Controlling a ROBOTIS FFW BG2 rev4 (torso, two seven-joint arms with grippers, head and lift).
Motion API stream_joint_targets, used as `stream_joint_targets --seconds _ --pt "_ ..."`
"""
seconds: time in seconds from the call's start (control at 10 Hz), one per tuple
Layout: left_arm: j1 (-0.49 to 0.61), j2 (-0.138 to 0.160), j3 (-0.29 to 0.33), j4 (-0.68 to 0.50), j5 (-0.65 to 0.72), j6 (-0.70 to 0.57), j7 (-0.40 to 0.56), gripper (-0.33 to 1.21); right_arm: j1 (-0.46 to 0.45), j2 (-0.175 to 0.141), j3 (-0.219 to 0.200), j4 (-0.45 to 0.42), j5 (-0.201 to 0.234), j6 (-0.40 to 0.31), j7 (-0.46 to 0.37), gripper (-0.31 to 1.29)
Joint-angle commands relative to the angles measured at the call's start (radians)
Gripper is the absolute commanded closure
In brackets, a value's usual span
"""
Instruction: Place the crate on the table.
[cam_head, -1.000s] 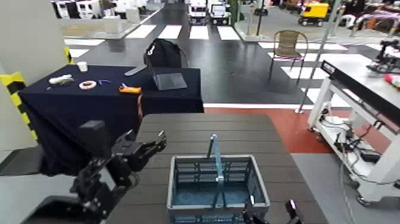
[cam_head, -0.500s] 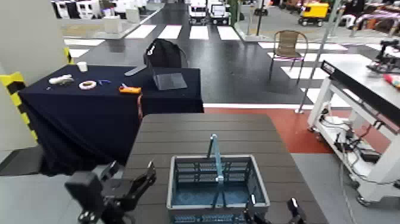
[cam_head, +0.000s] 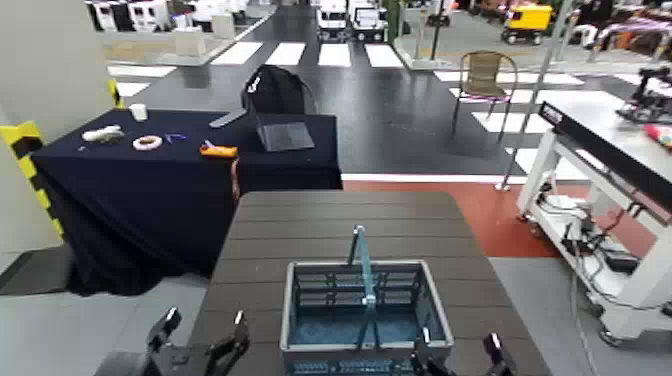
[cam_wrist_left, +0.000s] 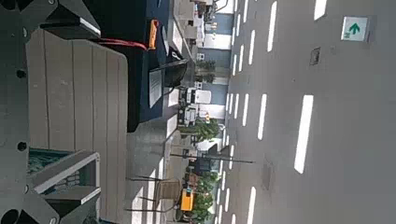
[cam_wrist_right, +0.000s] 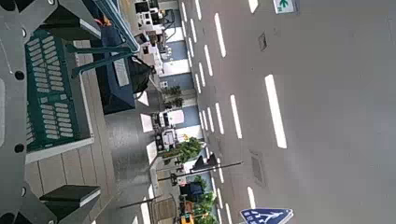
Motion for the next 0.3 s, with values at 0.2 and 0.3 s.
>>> stream_joint_targets --seconds 0.2,0.3 --pt "0.013 -0.003 0.003 0.001 -0.016 -0.010 0.002 0.13 0.003 0.000 -0.002 -0.007 0.010 0.013 0.000 0.13" --pt "0.011 -0.003 0.003 0.001 -0.016 -0.010 0.002 0.13 0.003 0.002 -0.002 -0.007 0.010 0.014 0.000 0.13"
